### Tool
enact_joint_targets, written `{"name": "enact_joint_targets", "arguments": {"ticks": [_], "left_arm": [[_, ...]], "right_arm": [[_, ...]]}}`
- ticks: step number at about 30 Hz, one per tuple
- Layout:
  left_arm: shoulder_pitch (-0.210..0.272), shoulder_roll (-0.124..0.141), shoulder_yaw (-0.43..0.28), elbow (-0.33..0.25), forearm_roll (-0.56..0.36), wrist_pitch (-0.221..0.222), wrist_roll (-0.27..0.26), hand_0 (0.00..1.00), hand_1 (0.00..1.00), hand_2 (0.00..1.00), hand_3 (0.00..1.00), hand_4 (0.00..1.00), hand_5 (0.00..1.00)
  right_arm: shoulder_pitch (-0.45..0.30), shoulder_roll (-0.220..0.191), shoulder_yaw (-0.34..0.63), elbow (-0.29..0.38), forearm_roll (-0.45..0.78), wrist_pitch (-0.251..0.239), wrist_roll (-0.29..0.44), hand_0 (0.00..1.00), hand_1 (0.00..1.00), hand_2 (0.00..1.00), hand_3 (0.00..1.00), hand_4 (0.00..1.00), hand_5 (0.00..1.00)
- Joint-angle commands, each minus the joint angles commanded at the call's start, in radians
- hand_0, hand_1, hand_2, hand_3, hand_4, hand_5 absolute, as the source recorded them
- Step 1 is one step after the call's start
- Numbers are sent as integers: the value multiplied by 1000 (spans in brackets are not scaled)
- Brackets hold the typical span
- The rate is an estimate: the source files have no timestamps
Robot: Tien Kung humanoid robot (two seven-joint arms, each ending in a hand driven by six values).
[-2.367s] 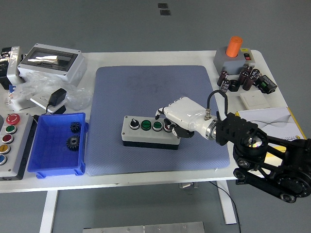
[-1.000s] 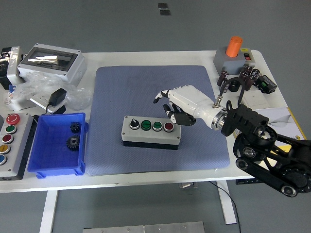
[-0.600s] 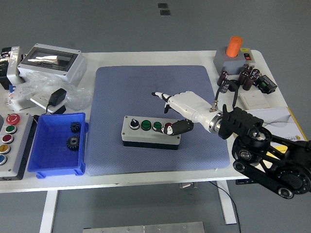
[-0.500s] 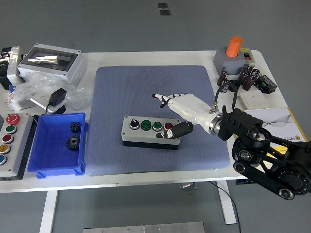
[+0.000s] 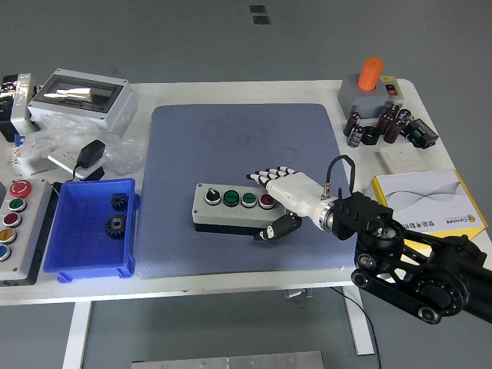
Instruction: Pick up the button,place it on the desk,press the button,press the button
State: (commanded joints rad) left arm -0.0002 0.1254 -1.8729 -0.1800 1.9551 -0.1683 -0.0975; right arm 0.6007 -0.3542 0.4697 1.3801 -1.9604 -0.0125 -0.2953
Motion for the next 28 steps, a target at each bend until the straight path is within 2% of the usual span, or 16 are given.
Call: {"name": "enact_joint_targets", "arguments": {"ticks": [1, 6, 7, 12, 13, 18, 19, 24, 25, 28], "left_arm": [[0, 0, -1, 0, 1, 0, 0, 746, 752, 594, 581, 640, 211], [-1, -1, -5, 0, 5, 0, 0, 746, 752, 594, 581, 640, 211], [-1, -1, -5, 0, 5, 0, 0, 746, 751, 594, 583, 639, 209], [-3, -1, -5, 0, 5, 0, 0, 746, 751, 594, 583, 639, 209], [-3, -1, -5, 0, 5, 0, 0, 746, 751, 594, 583, 639, 208], [-3, -1, -4, 0, 4, 0, 0, 746, 751, 594, 583, 639, 208], [-3, -1, -5, 0, 4, 0, 0, 747, 751, 595, 584, 641, 210], [-3, -1, -5, 0, 4, 0, 1, 747, 751, 595, 584, 641, 210], [-3, -1, -5, 0, 4, 1, 1, 747, 751, 595, 585, 642, 208], [-3, -1, -5, 0, 4, 1, 1, 747, 751, 595, 585, 642, 208]], "right_arm": [[-2, 0, -3, -1, 1, -13, -2, 998, 998, 998, 998, 998, 408], [-9, 1, -19, -3, 9, -84, 0, 998, 998, 998, 998, 998, 408], [-9, 1, -22, -4, 11, -97, 1, 832, 754, 838, 998, 922, 259], [-15, 4, -37, -6, 11, -147, 3, 832, 754, 838, 998, 922, 259], [-15, 4, -39, -7, 11, -150, 3, 320, 480, 585, 734, 816, 161], [-17, 7, -52, -11, 9, -170, 1, 320, 480, 585, 734, 816, 161], [-18, 8, -53, -11, 8, -174, 0, 176, 359, 457, 538, 787, 158], [-20, 15, -59, -21, 7, -202, -2, 176, 359, 457, 538, 787, 158], [-20, 17, -59, -26, 8, -209, -3, 123, 303, 382, 448, 752, 138], [-22, 25, -57, -41, 18, -237, -3, 123, 303, 382, 448, 752, 138]]}}
